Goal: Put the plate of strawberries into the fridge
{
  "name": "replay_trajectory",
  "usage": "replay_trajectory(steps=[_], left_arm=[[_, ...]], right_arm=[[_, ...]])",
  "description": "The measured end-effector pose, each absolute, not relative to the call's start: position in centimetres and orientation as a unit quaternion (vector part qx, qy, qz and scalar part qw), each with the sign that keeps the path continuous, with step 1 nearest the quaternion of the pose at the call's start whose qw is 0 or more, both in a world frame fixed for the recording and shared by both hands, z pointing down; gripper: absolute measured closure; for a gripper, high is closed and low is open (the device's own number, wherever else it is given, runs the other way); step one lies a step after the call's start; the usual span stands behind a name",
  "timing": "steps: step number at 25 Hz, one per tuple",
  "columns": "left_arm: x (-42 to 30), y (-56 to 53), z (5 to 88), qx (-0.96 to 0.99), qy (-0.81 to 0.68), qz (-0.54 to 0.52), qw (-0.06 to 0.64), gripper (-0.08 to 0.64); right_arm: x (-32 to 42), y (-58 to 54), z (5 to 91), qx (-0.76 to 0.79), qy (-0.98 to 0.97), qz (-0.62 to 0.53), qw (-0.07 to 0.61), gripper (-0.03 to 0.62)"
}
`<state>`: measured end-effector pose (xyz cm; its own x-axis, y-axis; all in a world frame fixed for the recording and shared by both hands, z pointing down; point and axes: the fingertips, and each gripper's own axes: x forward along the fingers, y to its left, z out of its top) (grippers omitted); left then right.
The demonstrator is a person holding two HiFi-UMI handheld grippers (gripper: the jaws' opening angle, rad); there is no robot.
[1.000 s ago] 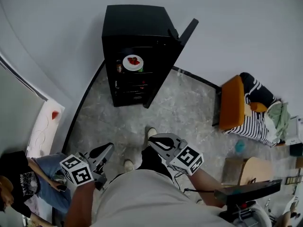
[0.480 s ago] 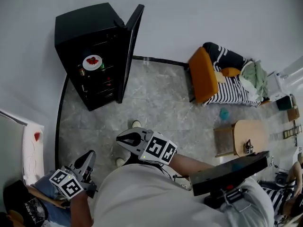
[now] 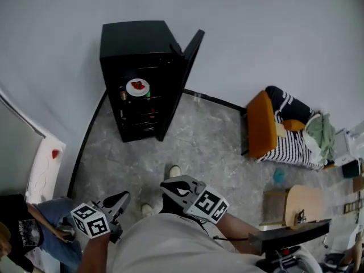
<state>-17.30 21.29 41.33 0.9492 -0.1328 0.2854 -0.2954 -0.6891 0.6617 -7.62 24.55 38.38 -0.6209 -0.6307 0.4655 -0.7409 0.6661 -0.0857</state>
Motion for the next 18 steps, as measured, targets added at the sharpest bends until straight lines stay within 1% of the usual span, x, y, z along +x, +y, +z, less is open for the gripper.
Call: replay_trajectory(steps=[3, 8, 14, 18], left_arm=[[-17.8, 20.7, 40.9, 0.913, -0.122, 0.108, 0.373, 0.548], [-17.8, 19.8, 40.5, 0.904, -0.164, 0.089, 0.384, 0.548], [-13.3, 19.1, 39.2, 0.894, -0.203, 0.058, 0.394, 0.548], [-10.5, 19.0, 39.1, 0.895, -0.204, 0.062, 0.393, 0.548]], right_arm=[[-7.1, 23.9, 38.2, 0.387, -0.887, 0.135, 0.213, 0.575], [-6.2, 22.6, 38.0, 0.360, -0.900, 0.132, 0.208, 0.575], [-2.6, 20.6, 37.1, 0.320, -0.916, 0.113, 0.214, 0.575], [-0.2, 19.9, 37.2, 0.309, -0.918, 0.121, 0.216, 0.575]])
